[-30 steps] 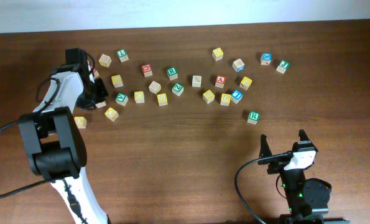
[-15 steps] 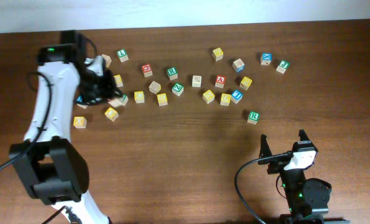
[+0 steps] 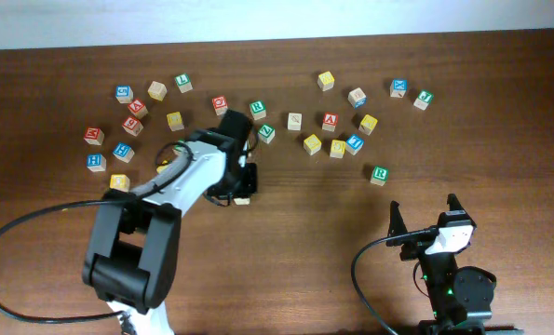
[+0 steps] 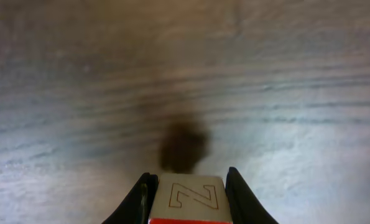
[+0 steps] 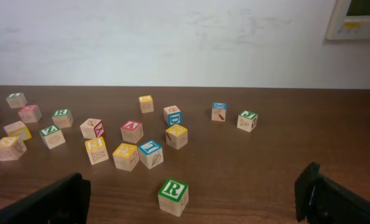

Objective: Spell out ICRA
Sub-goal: 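Grasp the red I block with the left gripper and carry it toward center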

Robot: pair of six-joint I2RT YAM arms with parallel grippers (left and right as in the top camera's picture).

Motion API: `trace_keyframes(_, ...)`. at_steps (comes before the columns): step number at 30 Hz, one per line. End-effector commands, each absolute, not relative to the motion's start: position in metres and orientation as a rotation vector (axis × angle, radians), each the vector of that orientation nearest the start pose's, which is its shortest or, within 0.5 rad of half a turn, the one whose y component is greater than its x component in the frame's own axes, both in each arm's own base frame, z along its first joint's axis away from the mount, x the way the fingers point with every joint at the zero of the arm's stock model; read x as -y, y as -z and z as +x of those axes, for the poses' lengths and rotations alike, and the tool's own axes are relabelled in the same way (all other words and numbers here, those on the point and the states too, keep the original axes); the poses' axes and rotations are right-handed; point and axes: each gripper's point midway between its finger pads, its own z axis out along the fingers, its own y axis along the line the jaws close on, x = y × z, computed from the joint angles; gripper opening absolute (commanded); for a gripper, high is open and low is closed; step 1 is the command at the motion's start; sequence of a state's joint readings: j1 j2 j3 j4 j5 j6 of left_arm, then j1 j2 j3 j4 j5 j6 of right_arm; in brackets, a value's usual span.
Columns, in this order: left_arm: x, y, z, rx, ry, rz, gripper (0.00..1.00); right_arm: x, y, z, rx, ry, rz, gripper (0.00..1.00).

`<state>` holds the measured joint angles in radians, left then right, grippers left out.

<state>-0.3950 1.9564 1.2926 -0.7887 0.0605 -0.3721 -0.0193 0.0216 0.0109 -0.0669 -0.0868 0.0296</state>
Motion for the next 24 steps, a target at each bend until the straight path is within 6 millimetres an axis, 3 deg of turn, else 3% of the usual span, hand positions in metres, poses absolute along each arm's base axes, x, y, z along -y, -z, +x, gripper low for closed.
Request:
trace_keyframes(1,0.145,-0.014,0.355,-2.952,-0.086,-0.042,0.19,-0.009,-0.155,0.246,-1.653,-0.083,-0.021,0.98)
trace_keyframes(4,0.139,-0.014,0.356,-2.93,-0.135,-0.131,0.19,-0.009,-0.155,0.246,-1.653,-0.083,-0.021,0.98)
trace_keyframes(12,0.134,0.001,0.346,-2.949,-0.151,-0.127,0.22,-0.009,-0.155,0.246,-1.653,-0.083,-0.021,0.98)
trace_keyframes(15,0.136,0.0,0.35,-2.935,-0.138,-0.129,0.3,-0.009,-0.155,0.246,-1.653,-0.083,-0.021,0.98)
trace_keyframes(18,0.135,0.0,0.35,-2.933,-0.137,-0.131,0.49,-0.009,-0.155,0.246,-1.653,-0.083,-0.021,0.98)
trace_keyframes(22,0.136,-0.005,0.352,-2.933,-0.137,-0.131,0.52,-0.009,-0.155,0.246,-1.653,-0.083,-0.021,0.98)
trace_keyframes(24,0.137,-0.018,0.355,-2.932,-0.136,-0.131,0.51,-0.009,-0.155,0.246,-1.653,-0.083,-0.021,0.98)
